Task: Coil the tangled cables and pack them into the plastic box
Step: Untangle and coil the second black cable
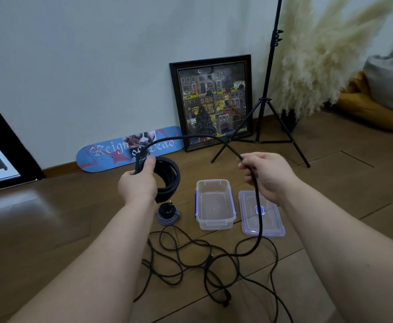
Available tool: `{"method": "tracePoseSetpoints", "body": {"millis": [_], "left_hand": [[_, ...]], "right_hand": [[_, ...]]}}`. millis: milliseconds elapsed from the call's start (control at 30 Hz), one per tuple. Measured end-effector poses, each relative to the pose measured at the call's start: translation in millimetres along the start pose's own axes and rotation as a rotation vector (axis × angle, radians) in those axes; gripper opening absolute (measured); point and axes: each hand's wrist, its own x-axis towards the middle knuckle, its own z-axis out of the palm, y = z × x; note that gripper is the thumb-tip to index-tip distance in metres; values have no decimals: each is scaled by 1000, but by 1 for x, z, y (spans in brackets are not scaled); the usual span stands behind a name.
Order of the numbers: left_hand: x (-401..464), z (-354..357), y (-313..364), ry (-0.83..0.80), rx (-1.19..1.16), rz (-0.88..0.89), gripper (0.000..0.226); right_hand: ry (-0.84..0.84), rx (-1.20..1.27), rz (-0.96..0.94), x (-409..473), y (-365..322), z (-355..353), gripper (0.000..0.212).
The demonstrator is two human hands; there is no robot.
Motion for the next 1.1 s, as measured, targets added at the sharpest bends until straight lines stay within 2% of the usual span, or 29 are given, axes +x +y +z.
{"method": "tracePoseSetpoints", "body": {"millis": [100,133,167,300,367,433,533,567,667,700,733,800,867,933,1033,1100], "left_hand": [[-1,0,0,-17,7,-7,49],[-2,1,0,-20,9,-8,48],[-3,2,0,-21,9,-10,46],[-5,4,1,-32,16,-8,42],[-5,3,1,-35,28,0,42],[-6,3,1,-37,26,-3,43],[-7,2,3,-40,-2,-45,41],[-7,2,4,-34,-21,-63,41],[-3,0,3,-15,-17,-84,44],[-2,-1,2,-17,-1,-82,43],[-1,0,1,-19,13,-77,43],[-1,1,0,-26,41,-64,42],[-2,2,-1,-31,71,-30,39],[-2,3,-2,-33,121,35,36],[0,1,-3,-41,258,150,41],[-2,1,-4,-64,358,211,44]], "right_hand": [[-114,-498,141,-4,8,-5,20],[-150,-598,160,-7,7,-4,21],[-171,-580,149,-9,4,-2,20],[-121,117,-131,-11,-31,8,12],[-71,258,-184,-9,-34,9,14],[23,188,-148,-5,-23,7,18],[293,-348,-112,7,-3,-5,19],[352,-417,-103,11,2,-9,15],[400,-254,-114,15,4,-15,6],[410,-296,-173,14,3,-14,7],[409,-443,-250,12,2,-12,8],[335,-929,-333,4,1,-5,11],[177,-1414,-295,-2,3,6,16],[-58,-1693,-239,-9,1,20,19],[-533,-1695,-277,-25,-8,39,15],[-764,-1435,-269,-36,-19,45,17]]}}
